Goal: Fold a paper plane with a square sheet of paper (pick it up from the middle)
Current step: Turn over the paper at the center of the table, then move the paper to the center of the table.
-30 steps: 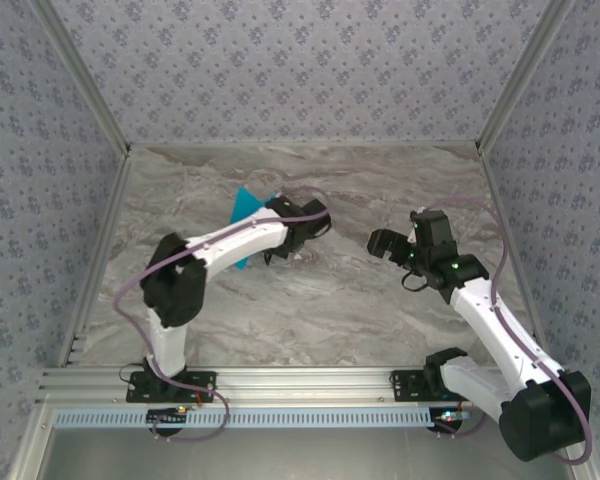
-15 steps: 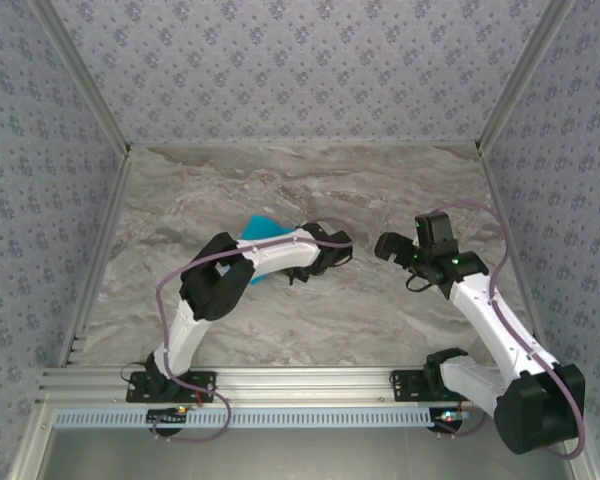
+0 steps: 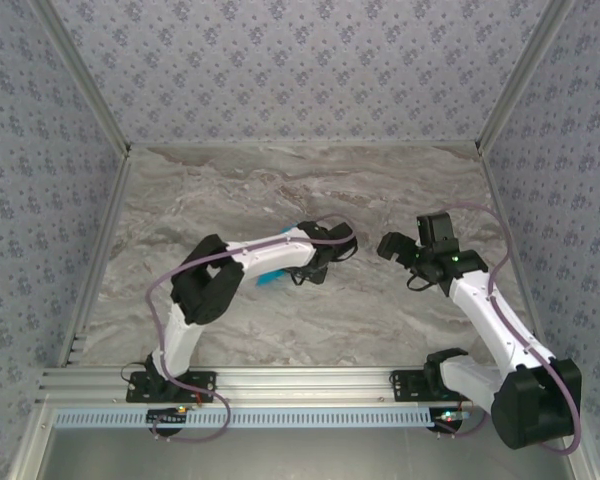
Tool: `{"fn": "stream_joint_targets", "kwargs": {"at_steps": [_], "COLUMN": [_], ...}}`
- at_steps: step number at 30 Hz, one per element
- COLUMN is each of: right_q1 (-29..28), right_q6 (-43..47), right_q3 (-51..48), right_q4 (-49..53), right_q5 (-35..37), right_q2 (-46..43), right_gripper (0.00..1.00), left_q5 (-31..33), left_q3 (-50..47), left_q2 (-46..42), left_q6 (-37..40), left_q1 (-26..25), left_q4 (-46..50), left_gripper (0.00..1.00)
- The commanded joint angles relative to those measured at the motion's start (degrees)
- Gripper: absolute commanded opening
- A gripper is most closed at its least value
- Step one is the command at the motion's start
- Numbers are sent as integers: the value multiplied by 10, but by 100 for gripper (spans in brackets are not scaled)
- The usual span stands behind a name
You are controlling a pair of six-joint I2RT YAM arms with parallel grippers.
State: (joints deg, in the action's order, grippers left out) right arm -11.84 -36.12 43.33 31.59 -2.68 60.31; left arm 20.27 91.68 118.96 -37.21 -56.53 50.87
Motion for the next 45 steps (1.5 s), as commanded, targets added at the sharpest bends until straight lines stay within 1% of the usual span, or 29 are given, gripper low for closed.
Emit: {"fn": "stream_joint_targets", "kwargs": {"at_steps": [1,2,4,6,8,11,14,15,16,18,19,20,22,23,27,33,38,39,45], "right_q1": [4,4,3,-5,-26,-81,-149,-175,-197,-245,-260,-279,-303,-313,-338,-356,-361,-361,-359], "right_q6": [-13,-11,-6,-4,5,14,10,10,12,13,10,7,5,-10,-21,-11,-4,17,67], "right_q3": [23,27,37,49,64,96,136,152,165,196,212,233,288,311,389,472,480,474,425], "right_q4": [12,10,0,-18,-31,-49,-67,-77,-87,-112,-120,-125,-127,-127,-125,-94,-68,-64,-52], "right_q5": [-16,-23,-48,-77,-82,-68,-61,-61,-62,-60,-59,-60,-63,-66,-91,-105,-108,-107,-117], "right_q2": [13,19,33,50,67,107,178,205,228,284,309,339,398,429,530,621,648,648,628], "right_gripper": [100,100,100,98,98,96,90,86,80,62,55,50,42,39,31,30,28,28,28], "left_q5": [-114,-131,-164,-184,-192,-179,-130,-112,-104,-94,-92,-92,-95,-97,-112,-126,-138,-141,-165], "left_q3": [-6,-13,-35,-69,-109,-175,-243,-264,-279,-309,-319,-331,-352,-362,-392,-407,-406,-406,-409], "left_q2": [-89,-110,-147,-192,-234,-293,-355,-376,-392,-423,-435,-448,-471,-482,-519,-540,-538,-537,-526], "left_q6": [11,12,11,3,-9,-30,-53,-60,-66,-83,-90,-96,-104,-108,-119,-122,-121,-120,-119], "left_q1": [3,8,26,55,89,147,196,212,227,263,279,296,322,333,359,370,371,371,371], "left_q4": [-66,-79,-104,-134,-162,-186,-199,-199,-197,-180,-172,-164,-153,-150,-144,-140,-144,-148,-161], "left_gripper": [62,62,69,74,80,90,99,99,99,99,99,99,99,99,99,99,99,99,99]}}
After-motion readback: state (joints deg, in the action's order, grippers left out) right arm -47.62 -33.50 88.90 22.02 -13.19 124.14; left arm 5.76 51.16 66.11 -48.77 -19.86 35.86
